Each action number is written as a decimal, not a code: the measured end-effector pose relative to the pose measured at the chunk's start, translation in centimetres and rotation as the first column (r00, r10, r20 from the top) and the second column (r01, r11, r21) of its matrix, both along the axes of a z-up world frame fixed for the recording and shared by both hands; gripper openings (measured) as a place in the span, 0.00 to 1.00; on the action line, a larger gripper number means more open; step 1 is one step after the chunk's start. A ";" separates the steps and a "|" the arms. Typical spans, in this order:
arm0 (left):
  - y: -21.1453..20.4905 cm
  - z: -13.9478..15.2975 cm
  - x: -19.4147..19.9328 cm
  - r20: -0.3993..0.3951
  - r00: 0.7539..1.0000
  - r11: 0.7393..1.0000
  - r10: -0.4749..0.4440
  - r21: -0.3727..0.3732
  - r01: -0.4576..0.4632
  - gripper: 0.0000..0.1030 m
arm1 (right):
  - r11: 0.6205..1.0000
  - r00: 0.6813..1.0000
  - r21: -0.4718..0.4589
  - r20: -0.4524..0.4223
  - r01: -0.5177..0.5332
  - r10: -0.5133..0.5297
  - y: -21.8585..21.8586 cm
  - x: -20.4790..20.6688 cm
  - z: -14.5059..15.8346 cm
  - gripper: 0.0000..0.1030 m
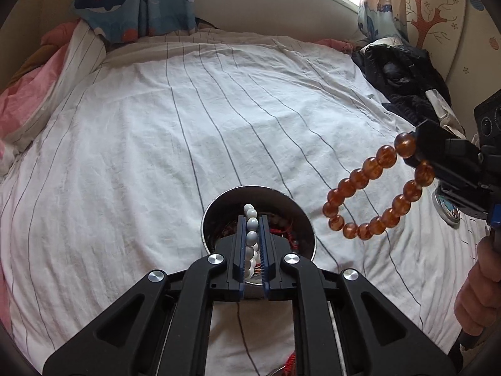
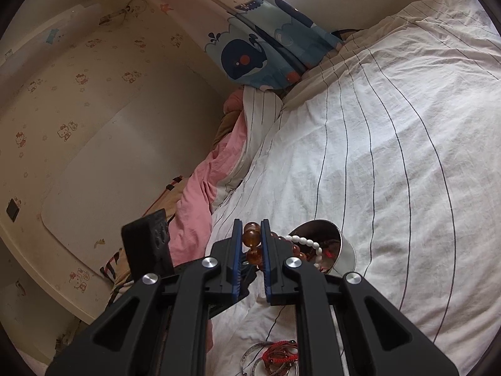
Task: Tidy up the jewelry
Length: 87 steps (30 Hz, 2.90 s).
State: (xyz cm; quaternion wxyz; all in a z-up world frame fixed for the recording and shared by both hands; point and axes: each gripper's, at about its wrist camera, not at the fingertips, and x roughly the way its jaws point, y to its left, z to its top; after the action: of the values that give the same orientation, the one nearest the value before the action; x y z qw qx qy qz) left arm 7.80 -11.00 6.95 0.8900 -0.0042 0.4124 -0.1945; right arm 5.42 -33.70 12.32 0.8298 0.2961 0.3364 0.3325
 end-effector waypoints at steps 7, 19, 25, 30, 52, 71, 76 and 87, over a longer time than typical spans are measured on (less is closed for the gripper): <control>3.1 0.2 -1.0 0.000 0.998 0.998 0.062 0.018 -0.062 0.31 | 0.998 0.999 0.050 -0.021 -0.025 0.026 1.6 1.7 -0.3 0.12; 5.1 -2.4 -9.8 -0.020 0.998 0.988 0.060 0.141 -0.057 0.63 | 0.908 0.990 -0.415 -0.099 0.052 -0.103 2.2 -3.9 -4.7 0.37; 5.3 -3.6 -13.2 -0.020 0.998 0.990 0.059 0.126 -0.056 0.63 | 0.941 0.979 -0.335 -0.203 -0.046 -0.024 2.7 -8.3 -8.3 0.38; 3.3 -4.8 -13.6 0.010 1.000 0.971 0.016 0.240 -0.018 0.63 | 0.926 0.977 -0.373 -0.211 -0.051 -0.031 4.5 -8.7 -8.7 0.38; 3.2 -5.3 -12.2 0.066 0.994 0.930 0.086 0.353 -0.104 0.72 | 0.652 0.996 -0.756 0.008 -0.052 0.088 8.5 -8.4 -7.0 0.59; 5.0 -4.8 -11.6 0.110 0.976 0.901 0.188 0.377 -0.216 0.75 | 0.537 0.984 -0.842 0.039 -0.062 0.175 13.1 -7.5 -8.5 0.64; 5.4 -4.8 -11.4 0.097 0.976 0.905 0.195 0.367 -0.217 0.75 | 0.512 0.999 -0.859 0.000 0.017 -0.032 9.9 -5.0 -9.1 0.28; 0.3 -3.5 -12.0 0.167 0.985 0.957 -0.052 0.291 0.002 0.77 | 0.695 0.993 -0.719 -0.065 0.019 -0.095 4.6 -6.6 -8.5 0.54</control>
State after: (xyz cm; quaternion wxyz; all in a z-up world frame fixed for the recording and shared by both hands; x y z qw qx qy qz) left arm -4.22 -10.69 3.50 0.9106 0.1485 0.3579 -0.1439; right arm -1.17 -29.10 3.83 0.8722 -0.0244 0.4698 0.1344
